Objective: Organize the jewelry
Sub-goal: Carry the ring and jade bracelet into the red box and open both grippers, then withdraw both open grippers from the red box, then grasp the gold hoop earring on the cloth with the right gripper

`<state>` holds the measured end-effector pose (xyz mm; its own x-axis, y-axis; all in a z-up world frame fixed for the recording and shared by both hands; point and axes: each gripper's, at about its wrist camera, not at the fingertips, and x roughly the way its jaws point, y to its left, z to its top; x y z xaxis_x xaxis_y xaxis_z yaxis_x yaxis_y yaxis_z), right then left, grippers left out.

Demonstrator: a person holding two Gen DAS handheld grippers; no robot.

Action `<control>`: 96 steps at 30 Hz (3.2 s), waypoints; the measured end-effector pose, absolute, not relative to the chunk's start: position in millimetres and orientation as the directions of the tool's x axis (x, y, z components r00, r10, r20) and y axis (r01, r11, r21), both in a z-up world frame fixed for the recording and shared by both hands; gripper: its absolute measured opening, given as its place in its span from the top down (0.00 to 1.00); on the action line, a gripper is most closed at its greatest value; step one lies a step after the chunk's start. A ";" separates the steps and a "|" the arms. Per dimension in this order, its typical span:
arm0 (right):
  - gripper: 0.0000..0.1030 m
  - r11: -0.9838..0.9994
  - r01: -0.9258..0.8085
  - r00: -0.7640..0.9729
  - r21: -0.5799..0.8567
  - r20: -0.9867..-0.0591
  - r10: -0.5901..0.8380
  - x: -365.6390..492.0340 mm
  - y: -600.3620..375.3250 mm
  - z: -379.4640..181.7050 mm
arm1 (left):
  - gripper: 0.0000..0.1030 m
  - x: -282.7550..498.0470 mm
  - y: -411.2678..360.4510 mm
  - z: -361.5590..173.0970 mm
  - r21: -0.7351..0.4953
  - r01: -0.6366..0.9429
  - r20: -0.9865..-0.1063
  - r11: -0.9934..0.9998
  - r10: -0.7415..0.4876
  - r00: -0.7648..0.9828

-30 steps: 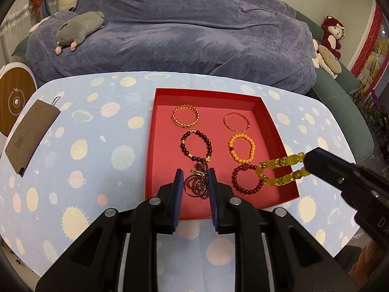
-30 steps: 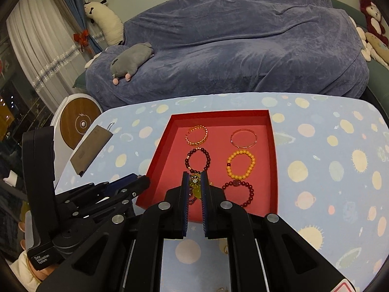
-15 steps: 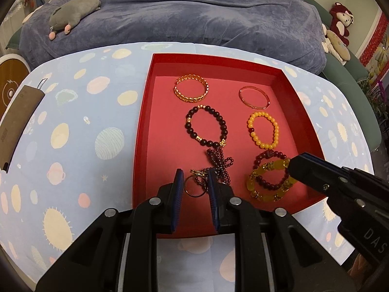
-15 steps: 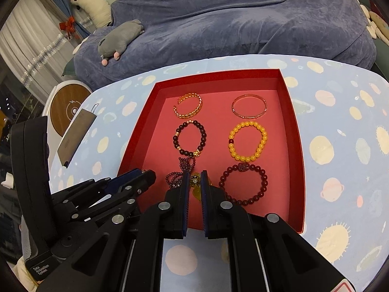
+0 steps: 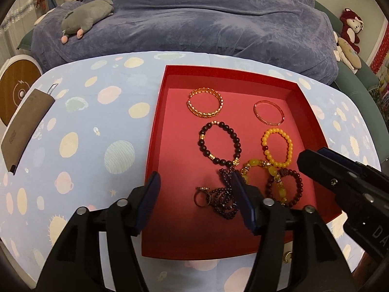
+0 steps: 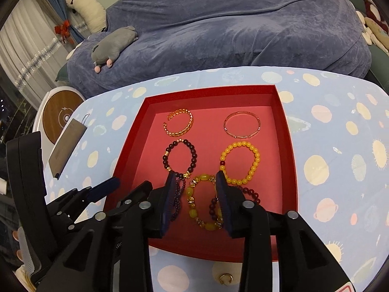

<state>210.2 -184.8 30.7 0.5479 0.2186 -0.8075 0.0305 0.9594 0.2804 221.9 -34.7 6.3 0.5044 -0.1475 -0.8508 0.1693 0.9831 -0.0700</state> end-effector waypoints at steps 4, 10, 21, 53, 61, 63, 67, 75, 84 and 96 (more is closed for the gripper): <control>0.61 0.963 0.032 0.555 0.267 -0.806 0.205 200.8 -186.3 32.3 | 0.40 218.7 -37.0 9.2 -0.072 0.177 -0.849 0.982 -0.154 0.506; 0.59 0.961 0.039 0.563 0.274 -0.801 0.206 185.3 -188.1 36.9 | 0.39 203.9 -43.4 16.1 -0.070 0.200 -0.845 0.977 -0.165 0.509; 0.59 0.966 0.049 0.573 0.254 -0.799 0.181 141.4 -192.1 46.5 | 0.38 162.4 -48.7 26.9 -0.060 0.223 -0.841 0.973 -0.169 0.514; 0.59 0.983 0.027 0.438 0.180 -0.886 0.150 8.7 -184.9 -23.4 | 0.38 49.9 -10.6 -7.4 0.003 0.162 -0.862 0.987 -0.080 0.501; 0.61 0.986 0.014 0.424 0.166 -0.894 0.145 9.3 -174.7 -37.1 | 0.38 41.4 -0.3 -14.6 -0.002 0.126 -0.862 0.992 -0.065 0.503; 0.62 0.986 0.016 0.422 0.165 -0.895 0.143 10.3 -174.3 -39.4 | 0.38 40.7 1.0 -16.5 0.000 0.121 -0.864 0.993 -0.061 0.500; 0.70 0.987 0.015 0.421 0.160 -0.896 0.139 12.6 -172.3 -43.7 | 0.38 40.0 0.7 -19.0 0.010 0.124 -0.866 0.992 -0.053 0.498; 0.81 0.987 0.010 0.428 0.158 -0.893 0.138 19.2 -168.5 -47.9 | 0.38 40.2 -0.9 -19.3 0.001 0.130 -0.870 0.992 -0.063 0.489; 0.86 0.989 0.004 0.435 0.146 -0.891 0.130 18.7 -169.5 -48.3 | 0.38 43.9 -7.3 -18.4 -0.008 0.143 -0.873 0.990 -0.077 0.482; 0.99 0.979 0.076 0.422 0.188 -0.896 0.139 19.2 -196.8 -49.5 | 0.38 52.6 -28.4 -18.5 -0.014 0.180 -0.874 0.984 -0.100 0.476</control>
